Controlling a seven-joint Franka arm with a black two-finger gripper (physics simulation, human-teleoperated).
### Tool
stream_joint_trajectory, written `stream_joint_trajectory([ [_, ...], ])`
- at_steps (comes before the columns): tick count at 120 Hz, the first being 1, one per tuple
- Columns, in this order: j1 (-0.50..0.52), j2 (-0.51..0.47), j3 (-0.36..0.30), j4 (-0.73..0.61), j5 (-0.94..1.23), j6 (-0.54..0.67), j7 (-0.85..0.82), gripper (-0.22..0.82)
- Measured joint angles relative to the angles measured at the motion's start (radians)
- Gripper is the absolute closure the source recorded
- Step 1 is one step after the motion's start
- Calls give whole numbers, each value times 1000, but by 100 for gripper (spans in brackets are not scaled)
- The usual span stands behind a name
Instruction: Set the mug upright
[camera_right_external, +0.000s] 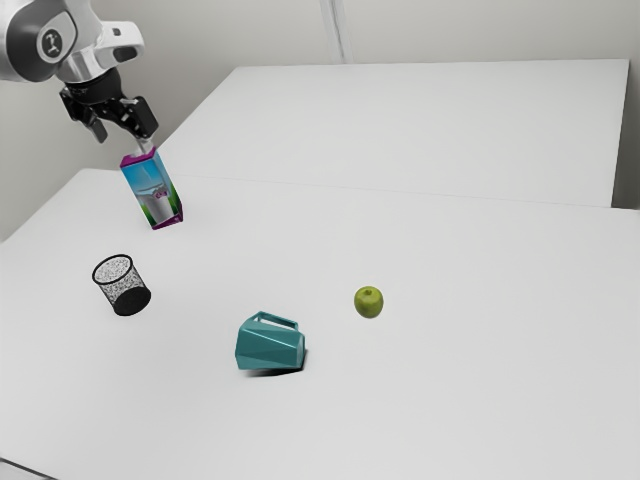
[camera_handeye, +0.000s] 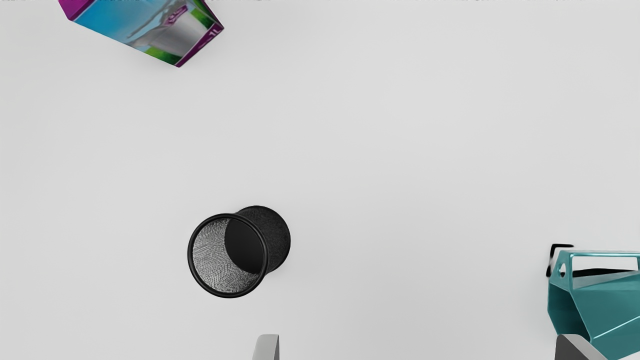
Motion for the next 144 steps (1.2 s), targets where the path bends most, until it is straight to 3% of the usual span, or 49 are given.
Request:
stream_joint_trajectory([
  [48,6,25,-2,-53,-43,29,-2,0],
  [107,165,110,2,-415,-644,28,-74,0],
  [122,186,176,2,-448,-752,24,-87,0],
  [144,137,247,-17,-455,-877,16,-101,0],
])
